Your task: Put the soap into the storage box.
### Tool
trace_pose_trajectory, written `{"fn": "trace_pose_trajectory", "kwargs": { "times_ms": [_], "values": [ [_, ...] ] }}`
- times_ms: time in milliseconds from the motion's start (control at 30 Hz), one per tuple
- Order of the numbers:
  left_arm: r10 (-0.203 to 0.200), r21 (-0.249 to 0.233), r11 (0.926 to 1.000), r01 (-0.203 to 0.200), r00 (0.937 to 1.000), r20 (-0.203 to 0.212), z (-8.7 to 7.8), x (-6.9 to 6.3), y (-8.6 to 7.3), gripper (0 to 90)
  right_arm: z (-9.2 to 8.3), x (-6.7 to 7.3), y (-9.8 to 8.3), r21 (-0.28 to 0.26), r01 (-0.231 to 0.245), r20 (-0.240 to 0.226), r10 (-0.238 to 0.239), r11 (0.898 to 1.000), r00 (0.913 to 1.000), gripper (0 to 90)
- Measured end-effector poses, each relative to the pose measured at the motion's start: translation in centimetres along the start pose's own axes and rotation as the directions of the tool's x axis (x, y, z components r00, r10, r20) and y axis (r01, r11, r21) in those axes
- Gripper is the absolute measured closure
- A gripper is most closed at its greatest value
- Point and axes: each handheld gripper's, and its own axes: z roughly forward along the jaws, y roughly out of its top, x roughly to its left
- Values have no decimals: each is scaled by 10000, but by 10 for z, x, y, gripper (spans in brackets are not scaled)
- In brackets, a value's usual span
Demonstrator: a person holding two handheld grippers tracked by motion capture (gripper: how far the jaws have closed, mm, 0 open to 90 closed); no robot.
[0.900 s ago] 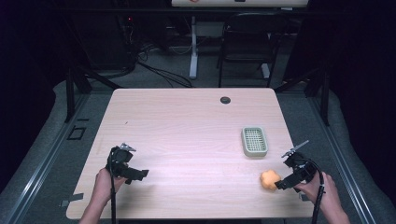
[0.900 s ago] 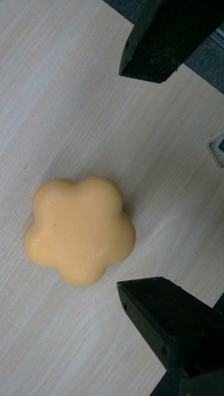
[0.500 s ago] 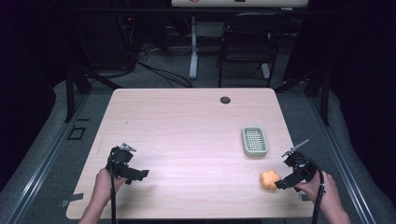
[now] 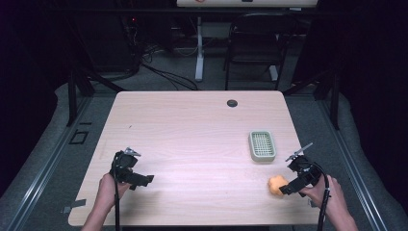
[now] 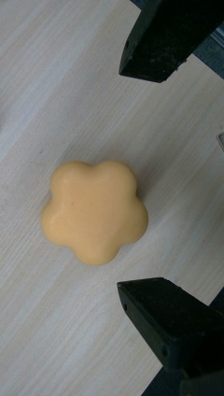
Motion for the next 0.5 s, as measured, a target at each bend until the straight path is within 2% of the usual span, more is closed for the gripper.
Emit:
{"fn": "trace_pose_trajectory", "kwargs": {
  "times_ms": [100, 167, 200, 300, 333, 367, 433, 500],
  "values": [
    [20, -11, 10000, -20, 10000, 11, 0, 0, 0, 0, 2, 2, 4, 90, 142, 16, -143, 9999, 9999, 0],
    [4, -42, 10000, -4, 10000, -27, 0, -1, 0, 0, 6, 6, 4, -267, -147, -58, 145, 9995, 9999, 0],
    [4, -42, 10000, -4, 10000, -27, 0, -1, 0, 0, 5, 5, 7, 188, 235, 29, -236, 9995, 9997, 0],
    [-4, -26, 10000, 4, 10000, -12, 1, -1, 0, 0, 7, 7, 11, 283, 345, 60, -347, 9990, 9994, 0],
    [-4, -26, 10000, 4, 10000, -12, 1, -1, 0, 0, 11, 10, 10, -143, 52, 44, -51, 9999, 10000, 0],
    [-3, -25, 10000, 3, 10000, -16, 1, -1, 0, 0, 8, 8, 14, 394, 450, 86, -454, 9982, 9989, 0],
    [25, 4, 10000, -25, 10000, -4, 1, -1, 0, 0, 10, 9, 16, 511, 524, 126, -531, 9973, 9985, 0],
    [31, 14, 10000, -31, 10000, -6, 0, -1, 0, 0, 14, 12, 16, 266, 334, 186, -339, 9991, 9993, 0]
  ]
}}
